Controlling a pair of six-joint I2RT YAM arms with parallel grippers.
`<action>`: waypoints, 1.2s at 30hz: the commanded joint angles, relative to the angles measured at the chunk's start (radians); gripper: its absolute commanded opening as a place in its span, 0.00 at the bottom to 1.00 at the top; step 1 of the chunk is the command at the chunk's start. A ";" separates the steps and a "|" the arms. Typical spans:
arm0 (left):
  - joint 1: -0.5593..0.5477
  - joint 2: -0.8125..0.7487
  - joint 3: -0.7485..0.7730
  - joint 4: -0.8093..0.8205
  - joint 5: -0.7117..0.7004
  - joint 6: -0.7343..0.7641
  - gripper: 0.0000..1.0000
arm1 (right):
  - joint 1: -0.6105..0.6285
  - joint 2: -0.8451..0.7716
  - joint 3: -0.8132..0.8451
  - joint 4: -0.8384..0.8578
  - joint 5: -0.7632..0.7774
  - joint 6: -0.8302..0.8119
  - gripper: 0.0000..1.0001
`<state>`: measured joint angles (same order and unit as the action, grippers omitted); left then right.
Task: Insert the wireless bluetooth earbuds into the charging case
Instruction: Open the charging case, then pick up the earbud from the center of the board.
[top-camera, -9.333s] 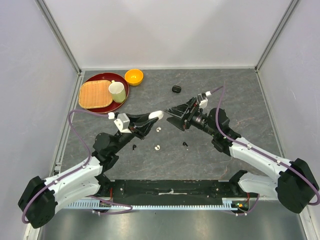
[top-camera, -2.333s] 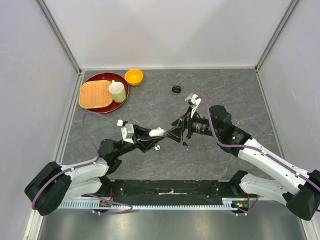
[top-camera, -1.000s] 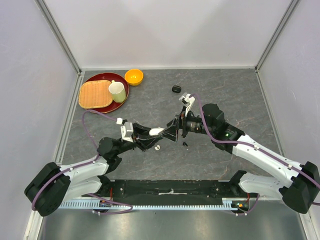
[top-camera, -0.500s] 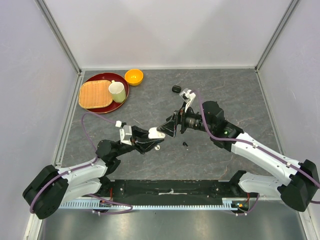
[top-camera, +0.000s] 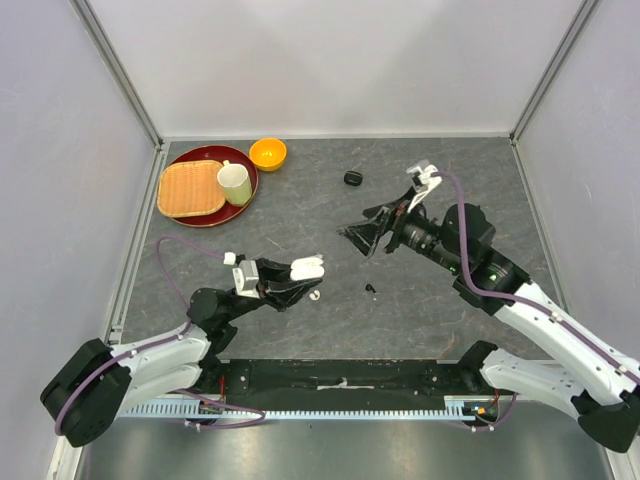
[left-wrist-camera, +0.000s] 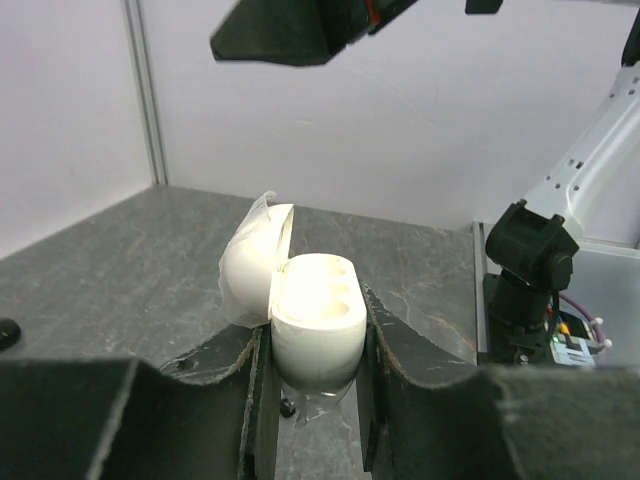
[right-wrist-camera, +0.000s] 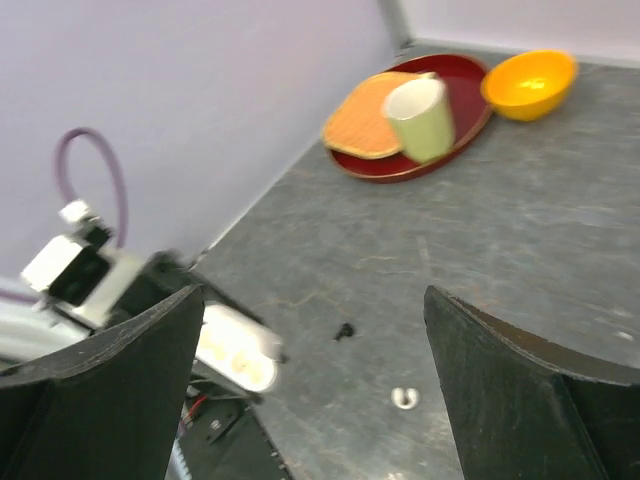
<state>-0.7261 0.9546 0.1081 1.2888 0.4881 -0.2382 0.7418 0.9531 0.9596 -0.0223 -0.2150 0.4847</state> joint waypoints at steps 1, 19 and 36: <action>-0.004 -0.062 -0.010 0.251 -0.033 0.077 0.02 | -0.027 -0.040 0.010 -0.183 0.285 -0.041 0.96; -0.004 -0.359 -0.061 0.038 -0.074 0.145 0.02 | -0.113 0.120 -0.094 -0.277 0.185 -0.069 0.83; -0.004 -0.447 -0.077 -0.009 -0.108 0.158 0.02 | -0.098 0.604 -0.024 -0.011 -0.035 0.167 0.59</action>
<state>-0.7261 0.5388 0.0574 1.2613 0.4137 -0.1299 0.6308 1.4837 0.8742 -0.1135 -0.1684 0.6228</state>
